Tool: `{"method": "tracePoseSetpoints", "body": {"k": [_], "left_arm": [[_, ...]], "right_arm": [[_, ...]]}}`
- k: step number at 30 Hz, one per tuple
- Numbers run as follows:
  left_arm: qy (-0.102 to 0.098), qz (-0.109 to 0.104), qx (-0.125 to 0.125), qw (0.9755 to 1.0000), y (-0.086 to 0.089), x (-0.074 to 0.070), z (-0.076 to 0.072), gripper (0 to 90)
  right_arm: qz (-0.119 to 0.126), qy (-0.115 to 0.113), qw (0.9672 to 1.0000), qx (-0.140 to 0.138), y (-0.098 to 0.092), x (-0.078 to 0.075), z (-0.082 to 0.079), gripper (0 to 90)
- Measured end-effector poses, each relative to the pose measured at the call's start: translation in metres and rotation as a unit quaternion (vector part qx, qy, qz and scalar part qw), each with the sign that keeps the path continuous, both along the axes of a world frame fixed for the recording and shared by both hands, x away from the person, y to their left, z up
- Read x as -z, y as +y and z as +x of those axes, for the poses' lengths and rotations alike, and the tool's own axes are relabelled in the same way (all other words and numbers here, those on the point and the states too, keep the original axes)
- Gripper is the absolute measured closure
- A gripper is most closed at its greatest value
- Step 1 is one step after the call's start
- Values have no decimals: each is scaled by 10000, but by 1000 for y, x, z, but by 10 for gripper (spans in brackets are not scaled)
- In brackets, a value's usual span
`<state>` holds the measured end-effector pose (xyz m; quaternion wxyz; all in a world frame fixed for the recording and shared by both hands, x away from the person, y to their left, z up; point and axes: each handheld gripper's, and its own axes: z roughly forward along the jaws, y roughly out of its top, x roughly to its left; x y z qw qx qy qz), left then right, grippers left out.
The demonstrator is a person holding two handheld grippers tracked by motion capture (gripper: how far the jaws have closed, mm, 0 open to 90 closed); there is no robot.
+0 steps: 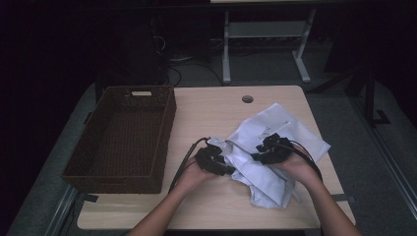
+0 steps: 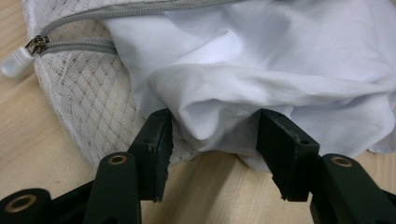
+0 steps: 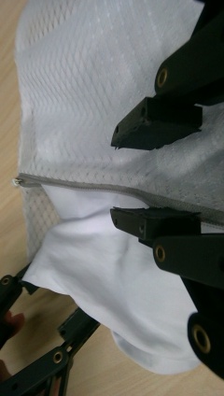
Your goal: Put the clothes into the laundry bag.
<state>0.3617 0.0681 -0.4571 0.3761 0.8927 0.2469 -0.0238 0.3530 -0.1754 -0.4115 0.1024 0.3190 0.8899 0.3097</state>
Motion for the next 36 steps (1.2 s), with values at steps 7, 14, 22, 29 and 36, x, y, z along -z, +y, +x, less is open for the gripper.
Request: {"method": "tracePoseSetpoints", "body": {"k": [7, 14, 22, 29, 36], "left_arm": [[53, -47, 75, 9999, -3, 2, -2, 425], [75, -64, 122, 9999, -12, 2, -1, 419], [-27, -72, 106, 9999, -28, 5, 3, 641], [-328, -341, 89, 9988, -25, -9, 4, 899], [-636, -406, -108, 9971, -37, -30, 16, 898]], "right_arm": [[92, -13, 9999, 68, -2, -2, 3, 874], [667, -123, 9977, 60, -5, -17, 0, 884], [699, -86, 9975, -17, -1, -17, -2, 886], [822, -161, 9965, -7, -6, -22, -4, 886], [1037, -235, 9941, -196, -3, -31, -9, 888]]}}
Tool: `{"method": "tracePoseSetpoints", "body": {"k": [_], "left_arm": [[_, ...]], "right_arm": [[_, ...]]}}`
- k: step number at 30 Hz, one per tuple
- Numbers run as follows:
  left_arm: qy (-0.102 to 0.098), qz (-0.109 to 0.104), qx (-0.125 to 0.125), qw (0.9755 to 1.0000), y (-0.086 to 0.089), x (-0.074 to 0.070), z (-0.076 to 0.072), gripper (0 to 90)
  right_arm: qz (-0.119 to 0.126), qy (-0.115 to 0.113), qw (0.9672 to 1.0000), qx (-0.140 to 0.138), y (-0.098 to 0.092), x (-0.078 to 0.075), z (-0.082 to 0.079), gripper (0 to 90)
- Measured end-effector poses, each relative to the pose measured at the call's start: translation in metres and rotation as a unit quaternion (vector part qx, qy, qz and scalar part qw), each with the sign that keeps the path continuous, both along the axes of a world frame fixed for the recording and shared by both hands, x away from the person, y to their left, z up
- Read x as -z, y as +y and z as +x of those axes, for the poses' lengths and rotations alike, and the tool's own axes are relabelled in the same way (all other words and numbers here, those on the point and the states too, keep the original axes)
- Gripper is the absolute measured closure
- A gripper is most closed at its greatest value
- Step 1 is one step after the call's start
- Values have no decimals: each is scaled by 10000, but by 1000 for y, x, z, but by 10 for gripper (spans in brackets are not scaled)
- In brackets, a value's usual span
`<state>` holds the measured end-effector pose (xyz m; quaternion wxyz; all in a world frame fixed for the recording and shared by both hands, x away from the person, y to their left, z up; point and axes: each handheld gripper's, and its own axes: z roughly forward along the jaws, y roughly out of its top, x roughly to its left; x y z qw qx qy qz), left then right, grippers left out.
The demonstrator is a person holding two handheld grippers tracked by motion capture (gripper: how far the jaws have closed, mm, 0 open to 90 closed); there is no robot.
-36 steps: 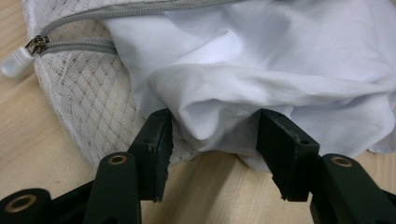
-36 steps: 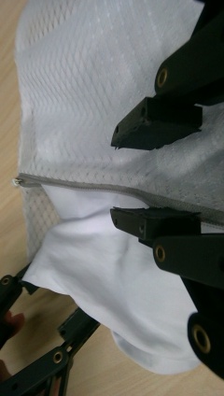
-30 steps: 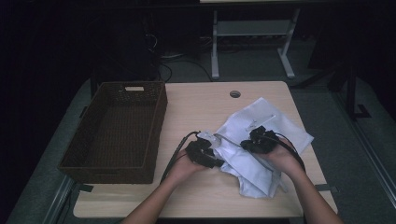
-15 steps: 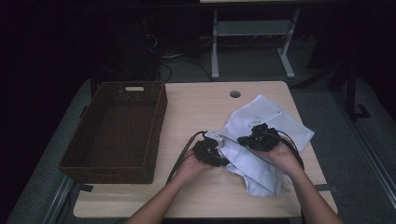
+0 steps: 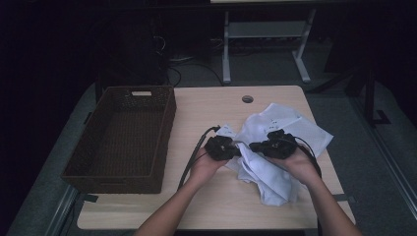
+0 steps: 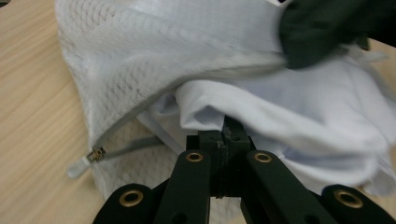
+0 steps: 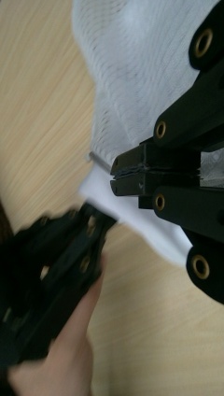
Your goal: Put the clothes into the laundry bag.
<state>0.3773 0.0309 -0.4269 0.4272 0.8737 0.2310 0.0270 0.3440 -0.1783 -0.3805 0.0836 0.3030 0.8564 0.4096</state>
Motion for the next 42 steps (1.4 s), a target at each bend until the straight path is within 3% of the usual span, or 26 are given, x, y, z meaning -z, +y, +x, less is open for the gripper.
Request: {"method": "tracePoseSetpoints", "body": {"k": [5, 7, 12, 17, 23, 26, 29, 32, 34, 36, 37, 42], "left_arm": [[180, 228, -24, 9996, -22, 24, 9, 887], [232, 90, -138, 9996, -24, 29, 11, 872], [226, 143, -236, 9994, -13, 22, 8, 695], [288, 240, -197, 9991, 16, 11, -6, 562], [497, 171, 154, 9985, 35, 10, -30, 458], [548, 206, 379, 9976, 28, 17, -38, 446], [506, 432, 487, 9966, 12, 27, -42, 430], [421, 547, 507, 9963, 1, 34, -41, 464], [305, 624, 513, 9963, -5, 37, -41, 623], [326, 579, 566, 9962, -8, 38, -38, 830], [310, 550, 559, 9964, -9, 36, -37, 877], [27, 218, 436, 9988, -9, 19, -34, 891]], "right_arm": [[153, -51, 9999, -48, 0, -7, -4, 888], [123, -55, 9999, -49, -1, -6, -4, 887], [64, -14, 10000, 53, -7, -1, -2, 886], [75, -16, 9998, 179, -14, -1, 0, 886], [20, -9, 9998, 189, -12, 0, 1, 886], [-16, 0, 9999, 168, -10, 1, 2, 886], [-54, 0, 9999, 147, -8, 3, 2, 886], [-69, 26, 9999, 139, -8, 4, 1, 886], [-71, 27, 9999, 127, -8, 4, 1, 886], [-61, 33, 9999, 119, -8, 4, 1, 886], [-63, 39, 9999, 115, -8, 4, 1, 886], [-103, 58, 9999, 66, -5, 5, 0, 887]]}}
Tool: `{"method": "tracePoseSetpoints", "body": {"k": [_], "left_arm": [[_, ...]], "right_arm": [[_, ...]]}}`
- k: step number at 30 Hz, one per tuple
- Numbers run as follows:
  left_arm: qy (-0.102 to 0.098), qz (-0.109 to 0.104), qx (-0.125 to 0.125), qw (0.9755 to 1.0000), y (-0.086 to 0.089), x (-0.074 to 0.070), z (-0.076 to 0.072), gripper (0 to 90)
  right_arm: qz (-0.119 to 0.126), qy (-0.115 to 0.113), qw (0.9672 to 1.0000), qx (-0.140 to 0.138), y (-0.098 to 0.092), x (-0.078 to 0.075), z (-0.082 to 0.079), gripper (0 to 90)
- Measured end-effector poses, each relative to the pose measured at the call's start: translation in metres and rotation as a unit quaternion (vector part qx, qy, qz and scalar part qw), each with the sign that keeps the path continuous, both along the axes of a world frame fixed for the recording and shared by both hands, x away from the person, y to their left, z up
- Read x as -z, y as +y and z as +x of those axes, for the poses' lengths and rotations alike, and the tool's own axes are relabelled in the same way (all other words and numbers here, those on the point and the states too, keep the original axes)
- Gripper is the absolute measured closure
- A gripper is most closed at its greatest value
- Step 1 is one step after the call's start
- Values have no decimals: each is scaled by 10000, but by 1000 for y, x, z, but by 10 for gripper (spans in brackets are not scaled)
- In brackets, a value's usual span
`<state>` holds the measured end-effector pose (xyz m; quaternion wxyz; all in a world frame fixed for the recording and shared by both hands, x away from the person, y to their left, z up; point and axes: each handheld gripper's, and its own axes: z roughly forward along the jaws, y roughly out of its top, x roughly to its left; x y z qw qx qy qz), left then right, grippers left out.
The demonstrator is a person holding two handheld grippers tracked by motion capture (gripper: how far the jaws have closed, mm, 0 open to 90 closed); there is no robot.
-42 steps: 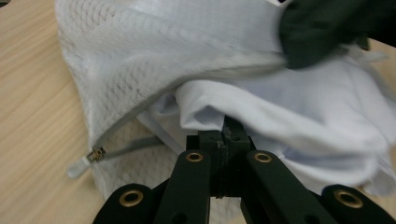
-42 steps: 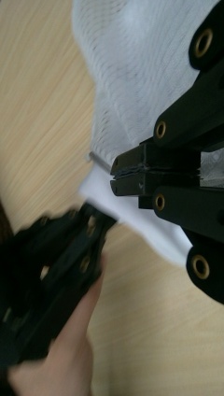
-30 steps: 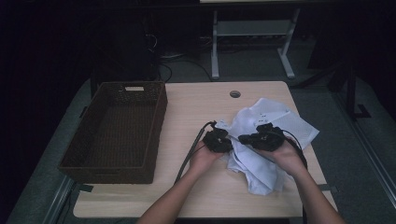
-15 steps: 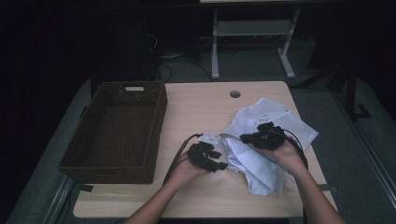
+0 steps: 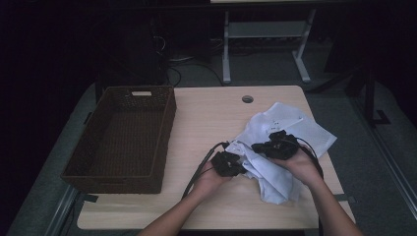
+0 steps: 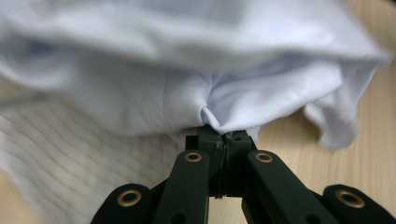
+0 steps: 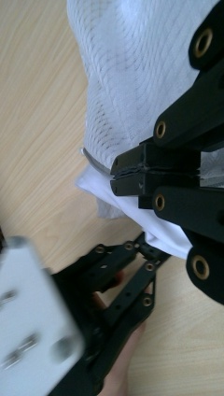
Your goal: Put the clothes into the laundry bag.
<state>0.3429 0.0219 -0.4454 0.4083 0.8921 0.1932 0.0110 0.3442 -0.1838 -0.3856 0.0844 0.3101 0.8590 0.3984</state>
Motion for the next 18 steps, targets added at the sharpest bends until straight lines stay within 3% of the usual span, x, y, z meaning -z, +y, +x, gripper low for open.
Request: {"method": "tracePoseSetpoints", "body": {"k": [2, 5, 10, 14, 18], "left_arm": [[-121, -181, -104, 9997, 2, -8, 2, 891], [-142, -268, -307, 9991, 0, -14, 7, 891], [-89, -296, -616, 9976, -11, -4, 21, 891], [-65, -291, -678, 9973, -17, 6, 26, 880], [65, -285, -677, 9973, -10, 4, 27, 762]], "right_arm": [[20, 2, 10000, -49, 2, -1, -1, 887], [71, -15, 9999, -123, 5, -5, -4, 888], [164, 11, 9994, -290, 9, -10, -9, 888], [122, 1, 9995, -302, 9, -8, -10, 888], [134, 10, 9997, -219, 5, -5, -9, 886]]}}
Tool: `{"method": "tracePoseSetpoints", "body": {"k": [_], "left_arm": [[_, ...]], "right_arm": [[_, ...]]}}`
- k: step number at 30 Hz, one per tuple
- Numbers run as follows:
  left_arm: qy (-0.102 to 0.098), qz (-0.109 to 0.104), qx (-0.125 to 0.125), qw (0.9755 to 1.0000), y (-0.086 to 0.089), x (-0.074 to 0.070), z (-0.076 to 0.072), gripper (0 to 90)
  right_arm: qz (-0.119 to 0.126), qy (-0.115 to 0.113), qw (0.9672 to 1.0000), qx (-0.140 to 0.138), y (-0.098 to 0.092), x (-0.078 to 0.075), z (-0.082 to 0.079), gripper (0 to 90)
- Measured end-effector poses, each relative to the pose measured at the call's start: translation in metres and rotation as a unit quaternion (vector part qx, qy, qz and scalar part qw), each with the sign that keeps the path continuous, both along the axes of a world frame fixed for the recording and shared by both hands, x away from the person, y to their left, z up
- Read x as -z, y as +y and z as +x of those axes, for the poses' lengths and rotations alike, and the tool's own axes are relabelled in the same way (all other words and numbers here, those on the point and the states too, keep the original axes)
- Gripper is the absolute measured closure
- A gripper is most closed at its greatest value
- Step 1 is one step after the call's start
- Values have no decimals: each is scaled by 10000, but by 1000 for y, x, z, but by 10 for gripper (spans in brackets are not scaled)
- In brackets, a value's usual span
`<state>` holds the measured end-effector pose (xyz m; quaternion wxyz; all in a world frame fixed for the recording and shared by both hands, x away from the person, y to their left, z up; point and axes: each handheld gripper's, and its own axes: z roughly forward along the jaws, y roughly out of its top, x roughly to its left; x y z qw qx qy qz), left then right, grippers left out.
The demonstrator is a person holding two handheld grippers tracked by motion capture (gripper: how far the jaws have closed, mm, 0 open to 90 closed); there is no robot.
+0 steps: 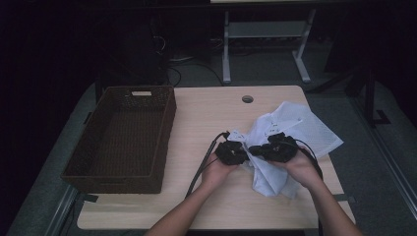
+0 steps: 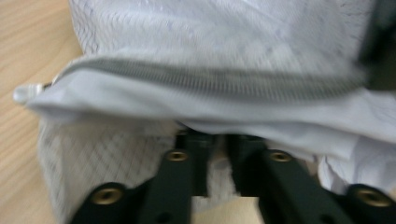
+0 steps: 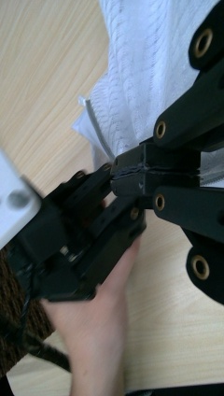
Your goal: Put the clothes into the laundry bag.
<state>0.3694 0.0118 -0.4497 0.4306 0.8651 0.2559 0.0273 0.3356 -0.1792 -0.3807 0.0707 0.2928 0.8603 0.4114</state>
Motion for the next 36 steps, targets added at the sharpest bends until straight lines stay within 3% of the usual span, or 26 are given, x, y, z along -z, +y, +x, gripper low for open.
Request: {"method": "tracePoseSetpoints", "body": {"k": [4, 7, 12, 14, 15, 18, 25, 30, 34, 36], "left_arm": [[71, 155, 133, 9998, 14, -8, -5, 575], [33, 135, 127, 9998, 33, -16, -9, 502], [-194, 288, -213, 9992, 65, -25, -5, 493], [-138, 266, -395, 9988, 73, -23, 5, 494], [-138, 266, -395, 9988, 73, -23, 5, 494], [-18, 297, -548, 9981, 76, -14, 25, 494], [192, 347, -501, 9980, 56, 2, 49, 494], [212, 475, -451, 9976, 42, 11, 59, 545], [195, 533, -320, 9979, 38, 13, 63, 824], [251, 554, -319, 9976, 39, 12, 62, 881]], "right_arm": [[23, -36, 10000, 75, -3, 1, 1, 886], [20, -34, 9999, 103, -5, 1, 2, 884], [4, -29, 9999, 125, -6, 2, 3, 884], [-3, -21, 9999, 120, -6, 2, 2, 884], [-7, -17, 9999, 119, -6, 2, 2, 884], [-12, -14, 9999, 109, -5, 2, 3, 883], [-2, -4, 10000, 97, -7, 4, 4, 883], [-4, -16, 9999, 128, -9, 4, 4, 882], [-9, -19, 9999, 164, -11, 4, 4, 882], [-15, -28, 9998, 183, -13, 4, 5, 879]]}}
